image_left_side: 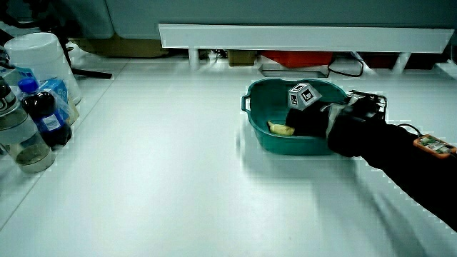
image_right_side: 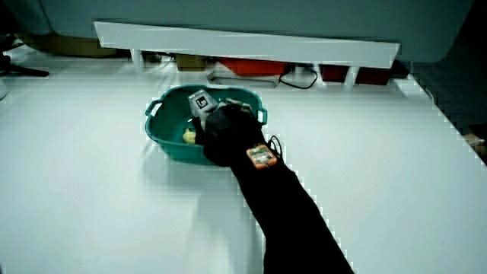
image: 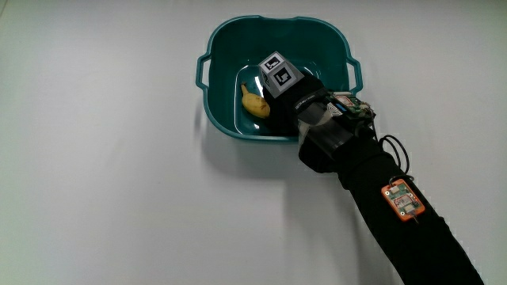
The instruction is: Pick banana from plate
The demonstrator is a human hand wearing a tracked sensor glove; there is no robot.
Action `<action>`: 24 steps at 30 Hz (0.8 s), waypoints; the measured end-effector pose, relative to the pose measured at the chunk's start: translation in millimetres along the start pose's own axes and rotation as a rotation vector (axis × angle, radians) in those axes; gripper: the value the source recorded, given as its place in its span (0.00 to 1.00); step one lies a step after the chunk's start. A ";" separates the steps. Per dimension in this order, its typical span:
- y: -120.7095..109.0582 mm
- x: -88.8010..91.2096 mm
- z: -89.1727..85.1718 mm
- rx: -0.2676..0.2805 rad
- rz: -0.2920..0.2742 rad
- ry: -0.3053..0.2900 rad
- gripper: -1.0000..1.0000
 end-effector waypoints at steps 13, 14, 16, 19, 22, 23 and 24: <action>-29.1 28.3 39.0 0.129 -0.003 0.065 1.00; -32.6 30.3 43.4 0.144 -0.006 0.061 1.00; -38.0 33.6 50.3 0.150 -0.005 0.056 1.00; -47.7 36.9 61.4 0.176 0.006 0.062 1.00; -55.1 38.0 68.4 0.190 -0.001 0.051 1.00; -55.8 38.2 69.0 0.174 0.015 0.053 1.00; -59.2 38.3 71.2 0.194 0.014 0.053 1.00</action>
